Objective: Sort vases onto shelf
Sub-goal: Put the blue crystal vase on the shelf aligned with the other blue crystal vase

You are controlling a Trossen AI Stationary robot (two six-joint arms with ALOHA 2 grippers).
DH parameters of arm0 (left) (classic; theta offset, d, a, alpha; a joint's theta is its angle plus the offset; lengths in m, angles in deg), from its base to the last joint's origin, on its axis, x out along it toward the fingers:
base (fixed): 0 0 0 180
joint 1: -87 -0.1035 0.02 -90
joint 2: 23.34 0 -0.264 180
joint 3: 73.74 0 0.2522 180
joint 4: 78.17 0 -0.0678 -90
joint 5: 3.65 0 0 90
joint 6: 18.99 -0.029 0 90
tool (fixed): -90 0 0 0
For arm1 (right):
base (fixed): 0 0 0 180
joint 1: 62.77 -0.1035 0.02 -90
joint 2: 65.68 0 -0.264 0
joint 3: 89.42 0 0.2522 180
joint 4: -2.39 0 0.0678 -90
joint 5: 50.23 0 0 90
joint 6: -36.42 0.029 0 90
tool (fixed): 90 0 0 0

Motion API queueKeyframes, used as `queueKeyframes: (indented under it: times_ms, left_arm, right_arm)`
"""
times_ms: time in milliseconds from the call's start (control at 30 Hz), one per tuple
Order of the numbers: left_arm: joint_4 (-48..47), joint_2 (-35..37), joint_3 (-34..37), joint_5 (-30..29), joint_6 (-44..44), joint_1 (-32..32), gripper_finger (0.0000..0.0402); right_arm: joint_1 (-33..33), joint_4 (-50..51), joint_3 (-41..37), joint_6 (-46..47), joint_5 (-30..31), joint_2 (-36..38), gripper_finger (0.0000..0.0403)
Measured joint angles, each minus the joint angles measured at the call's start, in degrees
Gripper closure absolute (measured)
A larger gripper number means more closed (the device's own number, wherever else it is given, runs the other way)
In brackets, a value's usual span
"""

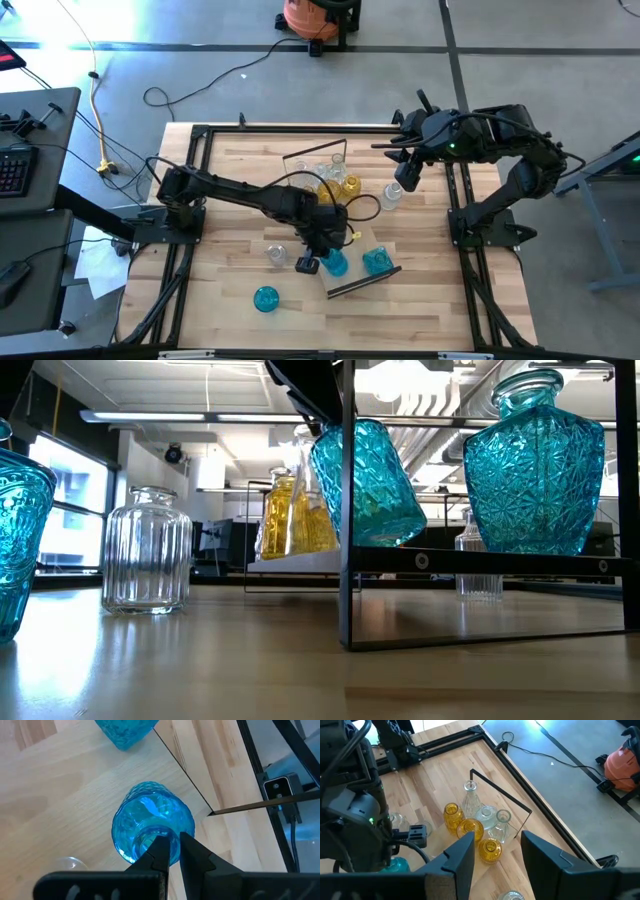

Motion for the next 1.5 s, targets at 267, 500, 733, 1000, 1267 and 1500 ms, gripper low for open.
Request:
queueKeyframes:
  times_ms: [267, 500, 733, 1000, 1267, 1500]
  left_arm:
    - [-0.82, 0.15, 0.00, 0.27, -0.65, 1.82, 0.0387]
    - [-3.44, 0.11, -2.45, -3.20, -1.61, 3.22, 0.0387]
    - [-4.28, 0.20, -5.46, -6.16, -3.08, 2.71, 0.0387]
    - [-6.44, 0.20, -5.57, -6.73, -9.83, 4.08, 0.0387]
    - [-6.34, -0.31, -5.60, -11.35, -17.17, 5.54, 0.0387]
    - [-5.84, -0.33, -5.60, -11.32, -19.72, 5.44, 0.0387]
  right_arm:
    - [0.00, 0.00, 0.00, 0.13, 0.00, 0.00, 0.0258]
    - [0.00, 0.00, 0.01, 0.43, -0.10, 0.00, 0.0258]
    - [0.00, 0.00, 0.00, 0.98, -0.26, 0.00, 0.0258]
    - [0.00, 0.00, 0.00, 0.96, -0.31, 0.00, 0.0258]
    - [0.00, 0.00, 0.00, 1.25, -0.50, 0.00, 0.0258]
    - [0.00, 0.00, 0.00, 1.46, -0.46, 0.00, 0.0258]
